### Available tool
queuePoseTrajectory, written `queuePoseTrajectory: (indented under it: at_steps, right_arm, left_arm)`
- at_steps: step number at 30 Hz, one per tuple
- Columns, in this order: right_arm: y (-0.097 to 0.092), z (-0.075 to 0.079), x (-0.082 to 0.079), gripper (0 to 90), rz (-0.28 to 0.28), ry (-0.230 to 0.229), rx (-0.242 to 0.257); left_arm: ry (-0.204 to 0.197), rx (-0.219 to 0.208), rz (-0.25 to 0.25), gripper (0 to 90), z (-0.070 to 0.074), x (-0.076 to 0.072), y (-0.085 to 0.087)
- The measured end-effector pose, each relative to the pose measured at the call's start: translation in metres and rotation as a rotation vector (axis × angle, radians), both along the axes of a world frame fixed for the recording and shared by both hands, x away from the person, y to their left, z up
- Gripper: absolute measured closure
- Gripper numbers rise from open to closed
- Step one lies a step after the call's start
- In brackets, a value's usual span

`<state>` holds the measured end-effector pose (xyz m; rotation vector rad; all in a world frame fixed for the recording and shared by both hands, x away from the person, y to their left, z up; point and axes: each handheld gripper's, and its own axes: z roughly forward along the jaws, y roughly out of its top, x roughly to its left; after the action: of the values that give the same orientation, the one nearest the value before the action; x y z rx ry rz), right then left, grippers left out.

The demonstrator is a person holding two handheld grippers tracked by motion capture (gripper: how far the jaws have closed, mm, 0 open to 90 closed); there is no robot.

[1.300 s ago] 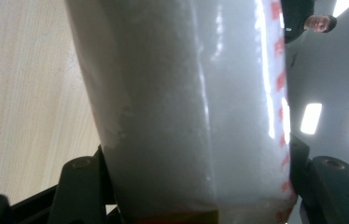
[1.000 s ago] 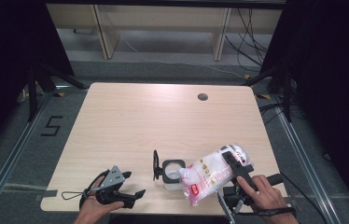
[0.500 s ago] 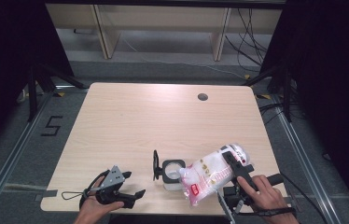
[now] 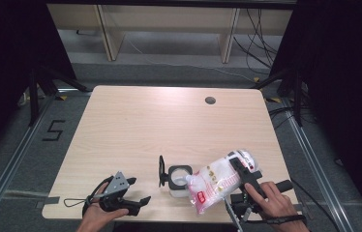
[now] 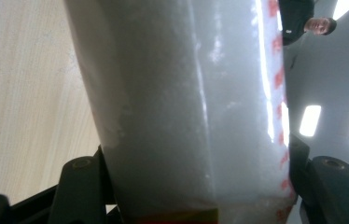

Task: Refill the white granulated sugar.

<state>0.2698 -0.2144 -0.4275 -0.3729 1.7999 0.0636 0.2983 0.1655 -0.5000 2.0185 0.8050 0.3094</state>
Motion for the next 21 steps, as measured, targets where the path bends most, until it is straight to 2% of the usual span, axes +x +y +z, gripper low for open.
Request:
queuePoseTrajectory:
  at_steps: [1,3,5,6,7,8,9,11,12,13,14,17,18,21]
  right_arm:
    - [0.0006,-0.0007,-0.0009,39.7,-0.014,0.012,0.002]
    - [0.0019,0.0006,0.0009,39.7,0.021,-0.002,-0.026]
    - [0.0027,0.0033,-0.0005,39.7,-0.014,0.025,-0.05]
    - [0.0023,0.0028,-0.0005,39.7,-0.016,0.022,-0.044]
    - [0.0023,0.0034,0.0013,39.7,0.017,-0.003,-0.052]
    - [0.0019,0.0033,0.0017,39.7,0.025,-0.011,-0.048]
    - [0.0014,0.0028,0.0021,39.7,0.029,-0.012,-0.045]
    - [0.0015,0.0029,0.0017,39.7,0.023,-0.009,-0.048]
    - [0.0019,0.0022,-0.0013,39.7,-0.02,0.024,-0.055]
    - [0.0005,-0.0015,-0.0018,39.7,-0.03,0.023,-0.007]
    - [0.0012,-0.0011,0.0009,39.7,0.018,-0.001,-0.012]
    - [0.0022,0.0003,-0.0002,39.7,0.004,0.008,-0.021]
    - [0.0035,0.0023,0.0005,39.8,0.02,-0.002,-0.054]
    - [0.0028,0.0005,0.0002,39.8,0.013,0.001,-0.036]
  left_arm:
    - [0.0,0.0,0.0,15.4,-0.0001,-0.0001,-0.0001]
    - [0.002,0.0,-0.002,15.4,-0.0002,-0.0003,-0.0005]
    - [0.0,0.001,-0.002,15.4,-0.0001,-0.0001,-0.0002]
    - [0.0,0.001,-0.002,15.4,-0.0001,-0.0001,-0.0002]
    - [-0.002,-0.006,-0.001,15.4,-0.0004,0.0002,-0.0001]
    - [-0.003,-0.009,-0.001,15.4,-0.0007,0.0004,-0.0001]
    - [0.001,0.001,0.0,15.4,0.0,0.0,0.0]
    - [0.0,0.001,-0.001,15.4,-0.0002,-0.0001,-0.0002]
    - [0.002,0.0,-0.002,15.4,-0.0002,-0.0003,-0.0005]
    - [0.002,0.0,-0.002,15.4,-0.0002,-0.0003,-0.0005]
    - [0.0,0.002,-0.002,15.4,-0.0001,0.0,-0.0002]
    - [0.001,-0.001,0.0,15.4,-0.0002,-0.0001,0.0]
    - [0.0,0.001,-0.002,15.4,-0.0001,-0.0001,-0.0001]
    - [0.002,-0.001,-0.001,15.4,-0.0003,-0.0002,-0.0005]
